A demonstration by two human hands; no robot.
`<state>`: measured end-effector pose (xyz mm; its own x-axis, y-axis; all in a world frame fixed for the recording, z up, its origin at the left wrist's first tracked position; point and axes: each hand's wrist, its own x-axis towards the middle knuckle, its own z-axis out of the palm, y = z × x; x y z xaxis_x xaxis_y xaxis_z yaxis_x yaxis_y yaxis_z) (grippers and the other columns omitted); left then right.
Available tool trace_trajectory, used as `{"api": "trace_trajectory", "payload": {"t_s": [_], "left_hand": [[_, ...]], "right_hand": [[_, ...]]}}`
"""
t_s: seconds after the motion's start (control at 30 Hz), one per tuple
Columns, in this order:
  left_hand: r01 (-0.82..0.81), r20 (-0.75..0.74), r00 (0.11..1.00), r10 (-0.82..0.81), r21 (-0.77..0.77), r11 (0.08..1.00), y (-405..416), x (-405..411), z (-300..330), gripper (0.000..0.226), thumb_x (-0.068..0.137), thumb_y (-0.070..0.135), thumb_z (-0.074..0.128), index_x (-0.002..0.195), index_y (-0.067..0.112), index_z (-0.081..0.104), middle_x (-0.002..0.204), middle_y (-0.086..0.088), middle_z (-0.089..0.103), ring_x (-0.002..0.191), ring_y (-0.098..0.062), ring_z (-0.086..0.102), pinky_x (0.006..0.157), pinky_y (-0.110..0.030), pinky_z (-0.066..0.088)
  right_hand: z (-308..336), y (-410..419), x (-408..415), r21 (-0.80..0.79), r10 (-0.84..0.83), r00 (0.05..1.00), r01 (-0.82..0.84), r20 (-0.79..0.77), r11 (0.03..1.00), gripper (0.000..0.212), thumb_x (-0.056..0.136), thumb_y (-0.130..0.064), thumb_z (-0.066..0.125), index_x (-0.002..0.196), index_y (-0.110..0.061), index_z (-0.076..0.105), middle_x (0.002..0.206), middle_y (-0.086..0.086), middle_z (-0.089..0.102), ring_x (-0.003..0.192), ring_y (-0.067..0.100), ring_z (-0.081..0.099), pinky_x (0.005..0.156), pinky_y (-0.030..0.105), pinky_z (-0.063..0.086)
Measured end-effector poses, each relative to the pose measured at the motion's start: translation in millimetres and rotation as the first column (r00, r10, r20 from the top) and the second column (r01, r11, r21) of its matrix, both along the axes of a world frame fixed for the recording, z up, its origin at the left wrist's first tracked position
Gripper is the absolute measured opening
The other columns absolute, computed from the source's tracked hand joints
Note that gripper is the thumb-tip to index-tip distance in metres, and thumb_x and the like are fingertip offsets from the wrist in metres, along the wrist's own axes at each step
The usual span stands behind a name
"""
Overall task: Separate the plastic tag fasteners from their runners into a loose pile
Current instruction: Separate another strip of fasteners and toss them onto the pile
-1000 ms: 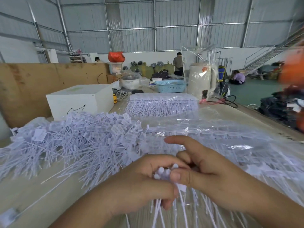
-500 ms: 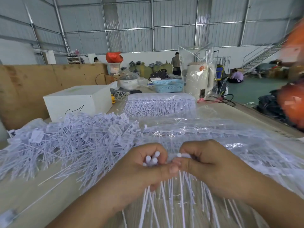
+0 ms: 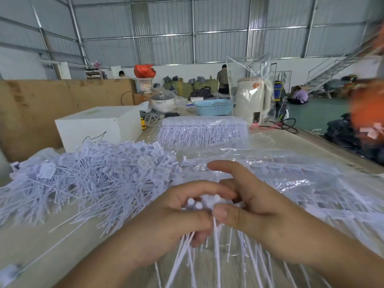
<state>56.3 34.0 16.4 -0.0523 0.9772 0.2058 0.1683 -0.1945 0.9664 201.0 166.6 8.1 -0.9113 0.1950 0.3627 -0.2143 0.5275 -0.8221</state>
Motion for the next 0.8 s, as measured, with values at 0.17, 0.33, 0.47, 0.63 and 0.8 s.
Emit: {"api": "trace_trajectory", "payload": {"t_s": [0.17, 0.33, 0.47, 0.63, 0.8], "left_hand": [[0.126, 0.017, 0.992, -0.125, -0.140, 0.982, -8, -1, 8, 0.042, 0.074, -0.001, 0.060, 0.096, 0.032, 0.074, 0.066, 0.010, 0.060, 0.050, -0.005, 0.052, 0.051, -0.016, 0.045], [0.092, -0.004, 0.996, -0.095, -0.175, 0.980, -11, -7, 12, 0.036, 0.062, 0.019, 0.067, 0.096, 0.029, 0.074, 0.062, 0.009, 0.061, 0.051, -0.006, 0.057, 0.052, -0.017, 0.046], [0.018, -0.021, 1.000, -0.021, -0.148, 0.989, -10, -11, 12, 0.030, 0.059, 0.025, 0.066, 0.087, 0.029, 0.076, 0.063, 0.006, 0.062, 0.051, -0.006, 0.056, 0.051, -0.016, 0.045], [0.038, -0.033, 0.999, -0.042, -0.108, 0.993, -7, -7, 7, 0.026, 0.065, 0.024, 0.065, 0.089, 0.026, 0.076, 0.060, 0.008, 0.060, 0.052, -0.004, 0.055, 0.053, -0.015, 0.044], [0.015, -0.105, 0.994, -0.020, -0.048, 0.999, -6, -3, 6, 0.018, 0.077, 0.011, 0.076, 0.081, 0.028, 0.071, 0.067, 0.018, 0.062, 0.062, 0.005, 0.056, 0.058, -0.009, 0.044]], "right_hand": [[3, 0, 3, 0.008, 0.018, 0.995, -0.019, 0.097, 1.000, 0.044, 0.081, -0.051, 0.064, 0.122, -0.039, 0.051, 0.080, 0.003, 0.057, 0.081, 0.033, 0.059, 0.083, 0.053, 0.047], [7, 6, 5, 0.163, -0.043, 0.976, 0.008, 0.214, 0.987, 0.060, 0.077, -0.070, 0.058, 0.076, -0.010, 0.056, 0.063, 0.000, 0.041, 0.059, 0.016, 0.042, 0.058, 0.036, 0.033], [12, 11, 10, 0.121, -0.009, 0.974, -0.018, 0.225, 0.992, 0.056, 0.080, -0.060, 0.062, 0.064, -0.010, 0.045, 0.059, -0.003, 0.027, 0.053, 0.011, 0.028, 0.051, 0.022, 0.025], [11, 6, 9, 0.167, -0.073, 0.969, 0.034, 0.235, 0.985, 0.049, 0.079, -0.054, 0.068, 0.060, -0.014, 0.046, 0.054, -0.010, 0.029, 0.048, 0.008, 0.029, 0.047, 0.019, 0.025], [7, 6, 6, 0.218, -0.157, 0.967, 0.112, 0.199, 0.970, 0.050, 0.083, -0.053, 0.068, 0.067, -0.009, 0.050, 0.053, -0.012, 0.034, 0.048, 0.003, 0.033, 0.047, 0.018, 0.026]]}}
